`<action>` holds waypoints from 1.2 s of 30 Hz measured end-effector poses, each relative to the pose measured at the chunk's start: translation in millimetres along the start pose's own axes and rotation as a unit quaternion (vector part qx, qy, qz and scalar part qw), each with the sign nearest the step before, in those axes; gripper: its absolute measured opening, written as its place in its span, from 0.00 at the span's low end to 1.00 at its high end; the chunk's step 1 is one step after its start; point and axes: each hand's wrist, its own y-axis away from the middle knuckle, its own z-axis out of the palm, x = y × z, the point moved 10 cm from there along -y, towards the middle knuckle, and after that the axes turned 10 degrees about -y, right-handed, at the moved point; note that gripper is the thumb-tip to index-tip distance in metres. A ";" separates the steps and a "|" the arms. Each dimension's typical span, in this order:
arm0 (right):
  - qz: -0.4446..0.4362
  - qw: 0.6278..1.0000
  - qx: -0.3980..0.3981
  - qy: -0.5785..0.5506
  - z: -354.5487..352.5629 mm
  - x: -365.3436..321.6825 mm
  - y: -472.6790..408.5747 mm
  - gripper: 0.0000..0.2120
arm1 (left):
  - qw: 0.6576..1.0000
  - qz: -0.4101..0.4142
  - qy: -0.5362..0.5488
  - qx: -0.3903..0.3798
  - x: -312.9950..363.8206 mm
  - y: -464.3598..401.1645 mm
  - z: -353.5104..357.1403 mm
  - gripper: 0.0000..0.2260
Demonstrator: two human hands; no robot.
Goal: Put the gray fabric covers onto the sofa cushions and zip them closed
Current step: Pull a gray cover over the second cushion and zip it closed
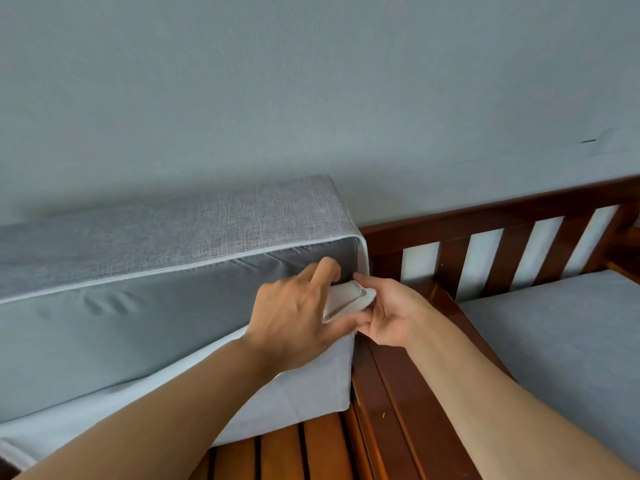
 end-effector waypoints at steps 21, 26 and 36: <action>-0.069 0.992 0.096 0.047 -53.0 -5.2 -6.3 0.07 | 0.985 0.007 -0.101 0.137 4.9 -53.7 -15.6 0.02; -0.077 0.977 0.163 0.110 -77.3 0.1 -22.8 0.08 | 0.989 -0.001 -0.035 0.141 1.1 -54.5 -10.2 0.03; -0.069 0.964 0.209 0.151 -97.6 18.0 -55.5 0.06 | 0.984 -0.025 0.001 0.179 -8.9 -56.6 -8.5 0.04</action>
